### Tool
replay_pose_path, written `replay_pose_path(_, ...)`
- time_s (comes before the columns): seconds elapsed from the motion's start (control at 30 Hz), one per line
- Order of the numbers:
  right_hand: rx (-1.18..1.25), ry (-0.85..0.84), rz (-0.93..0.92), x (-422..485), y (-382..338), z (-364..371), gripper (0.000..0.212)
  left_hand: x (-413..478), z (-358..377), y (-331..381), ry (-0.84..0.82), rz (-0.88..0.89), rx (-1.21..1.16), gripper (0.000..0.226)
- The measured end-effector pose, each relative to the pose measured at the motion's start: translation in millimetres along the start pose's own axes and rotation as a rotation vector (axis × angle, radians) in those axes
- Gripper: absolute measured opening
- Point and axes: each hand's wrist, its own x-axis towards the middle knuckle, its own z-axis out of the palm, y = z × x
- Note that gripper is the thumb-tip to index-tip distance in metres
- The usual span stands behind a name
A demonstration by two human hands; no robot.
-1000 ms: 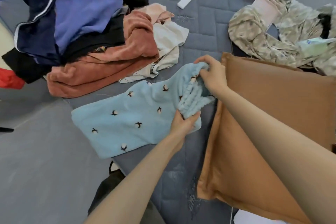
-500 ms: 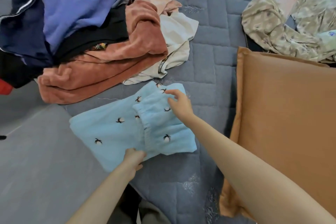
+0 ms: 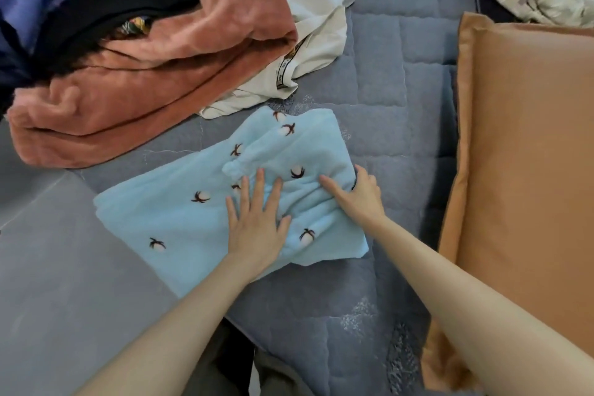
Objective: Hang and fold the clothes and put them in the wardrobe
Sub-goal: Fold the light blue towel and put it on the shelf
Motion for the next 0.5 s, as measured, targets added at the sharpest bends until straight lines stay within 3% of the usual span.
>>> replay_pose_path(0.07,0.094,-0.037,-0.068,7.5,-0.2,3.9,0.072,4.2,14.1,-6.7,0.051,0.006,-0.010,0.072)
replay_pose_path(0.23,0.164,-0.038,-0.135,18.9,-1.6,8.1,0.064,6.0,29.1,-7.7,0.155,-0.001,-0.056,0.073)
replay_pose_path(0.5,0.008,0.203,-0.355,1.9,-38.5,-32.7,0.043,16.1,6.7,22.3,0.117,0.042,-0.234,0.073)
